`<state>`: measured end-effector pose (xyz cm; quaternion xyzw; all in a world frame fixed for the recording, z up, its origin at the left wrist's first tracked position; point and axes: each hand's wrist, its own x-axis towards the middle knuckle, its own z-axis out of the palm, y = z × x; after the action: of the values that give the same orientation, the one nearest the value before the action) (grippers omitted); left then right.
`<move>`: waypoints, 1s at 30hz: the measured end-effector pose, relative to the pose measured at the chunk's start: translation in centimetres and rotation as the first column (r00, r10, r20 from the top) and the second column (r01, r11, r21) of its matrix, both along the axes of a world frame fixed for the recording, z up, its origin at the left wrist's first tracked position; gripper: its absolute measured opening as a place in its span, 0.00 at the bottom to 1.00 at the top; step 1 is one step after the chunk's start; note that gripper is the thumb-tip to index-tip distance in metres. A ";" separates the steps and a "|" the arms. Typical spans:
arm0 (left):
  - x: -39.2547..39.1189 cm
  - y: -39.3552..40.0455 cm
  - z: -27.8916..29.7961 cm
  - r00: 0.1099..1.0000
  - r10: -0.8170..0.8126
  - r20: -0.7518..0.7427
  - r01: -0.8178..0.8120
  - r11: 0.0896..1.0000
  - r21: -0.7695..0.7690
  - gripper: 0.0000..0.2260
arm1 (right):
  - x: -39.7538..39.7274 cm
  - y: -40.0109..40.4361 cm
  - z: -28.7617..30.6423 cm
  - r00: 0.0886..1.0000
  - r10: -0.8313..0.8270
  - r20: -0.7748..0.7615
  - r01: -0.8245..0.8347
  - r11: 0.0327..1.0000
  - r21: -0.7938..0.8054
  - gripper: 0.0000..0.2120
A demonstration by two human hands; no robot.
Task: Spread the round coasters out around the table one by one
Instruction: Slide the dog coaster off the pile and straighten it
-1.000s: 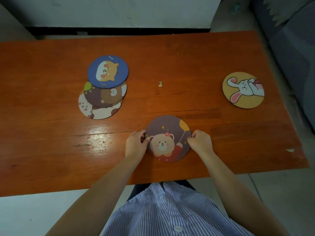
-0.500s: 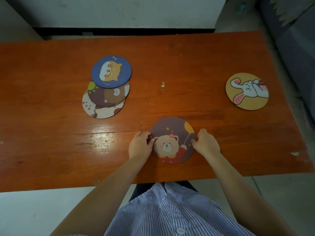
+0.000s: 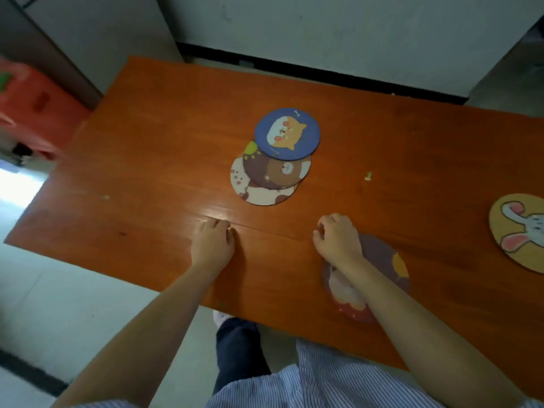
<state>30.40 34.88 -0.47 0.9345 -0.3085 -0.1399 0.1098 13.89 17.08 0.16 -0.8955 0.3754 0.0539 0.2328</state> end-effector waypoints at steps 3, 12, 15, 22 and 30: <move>4.7 2.1 -0.3 0.999 -0.016 0.043 0.014 0.998 0.053 0.12 | 4.1 1.3 -0.2 1.000 -0.014 0.005 0.014 0.999 0.046 0.11; 17.1 5.1 -2.1 0.959 -0.282 0.020 0.278 0.954 0.109 0.15 | 13.5 3.7 0.4 0.931 -0.365 -0.003 0.365 0.931 -0.003 0.08; 19.2 4.6 -2.6 0.934 -0.357 0.002 0.355 0.929 0.105 0.20 | 15.2 3.4 0.7 0.918 -0.398 0.011 0.397 0.915 -0.075 0.10; 20.7 4.9 -4.4 0.899 -0.439 0.009 0.438 0.897 0.059 0.25 | 20.3 -0.4 0.8 0.958 -0.287 -0.019 0.276 0.936 -0.220 0.19; 20.9 4.6 -4.5 0.896 -0.443 0.022 0.441 0.896 0.055 0.23 | 22.6 -3.5 -0.4 0.953 -0.246 -0.175 0.185 0.935 -0.302 0.23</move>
<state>51.25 39.50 -4.95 0.8446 -0.5110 -0.1528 0.0474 36.47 13.60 -0.24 -0.8620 0.4980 0.0682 0.0662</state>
